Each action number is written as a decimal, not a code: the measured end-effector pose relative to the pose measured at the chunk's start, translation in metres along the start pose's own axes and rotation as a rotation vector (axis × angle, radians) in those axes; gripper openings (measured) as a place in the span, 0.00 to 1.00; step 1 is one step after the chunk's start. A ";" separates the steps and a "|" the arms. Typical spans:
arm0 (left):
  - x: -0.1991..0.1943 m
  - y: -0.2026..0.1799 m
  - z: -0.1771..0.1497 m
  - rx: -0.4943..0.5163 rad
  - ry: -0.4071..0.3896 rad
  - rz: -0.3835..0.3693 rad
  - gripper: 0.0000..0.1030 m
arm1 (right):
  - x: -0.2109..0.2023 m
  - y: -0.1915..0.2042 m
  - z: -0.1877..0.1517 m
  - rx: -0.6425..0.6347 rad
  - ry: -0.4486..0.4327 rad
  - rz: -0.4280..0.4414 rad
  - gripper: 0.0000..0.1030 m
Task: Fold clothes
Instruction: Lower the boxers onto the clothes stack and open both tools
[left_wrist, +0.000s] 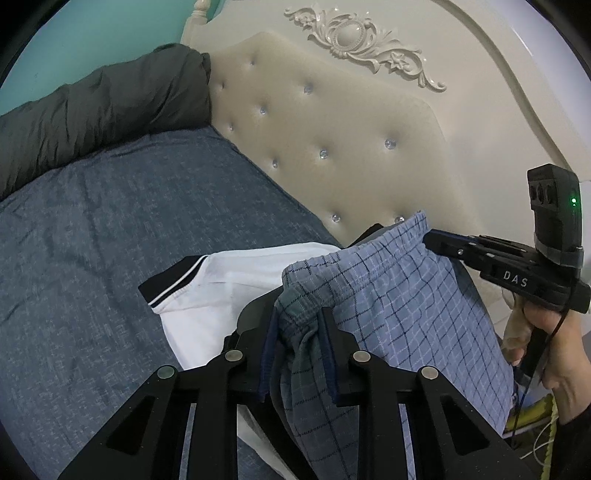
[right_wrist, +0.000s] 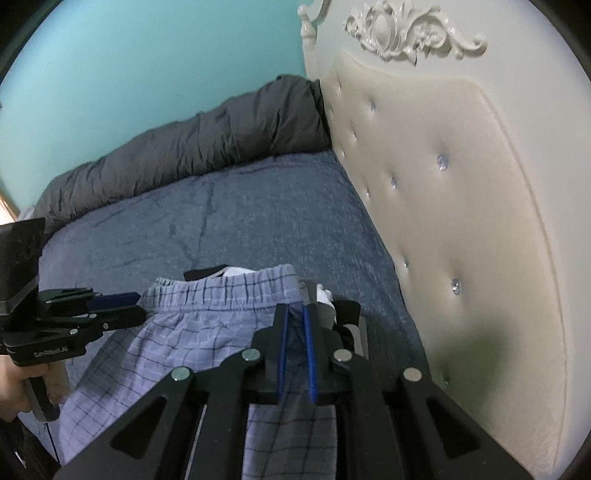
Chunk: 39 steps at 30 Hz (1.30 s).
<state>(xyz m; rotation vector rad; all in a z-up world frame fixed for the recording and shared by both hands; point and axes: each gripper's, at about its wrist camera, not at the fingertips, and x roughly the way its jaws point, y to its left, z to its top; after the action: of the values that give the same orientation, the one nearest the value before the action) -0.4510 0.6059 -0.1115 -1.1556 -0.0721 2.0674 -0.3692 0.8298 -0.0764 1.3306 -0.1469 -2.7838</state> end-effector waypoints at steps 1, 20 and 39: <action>-0.005 -0.001 0.000 0.001 -0.006 0.001 0.24 | -0.008 0.000 -0.001 0.003 -0.018 0.010 0.08; -0.053 -0.041 -0.074 0.048 0.027 -0.041 0.24 | -0.073 0.008 -0.097 0.064 -0.054 0.055 0.08; -0.125 -0.081 -0.100 0.093 -0.038 0.048 0.25 | -0.144 0.040 -0.131 0.120 -0.198 0.053 0.08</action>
<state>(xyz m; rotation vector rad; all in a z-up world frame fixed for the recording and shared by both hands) -0.2900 0.5552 -0.0499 -1.0707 0.0335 2.1123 -0.1765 0.7946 -0.0432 1.0525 -0.3576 -2.8970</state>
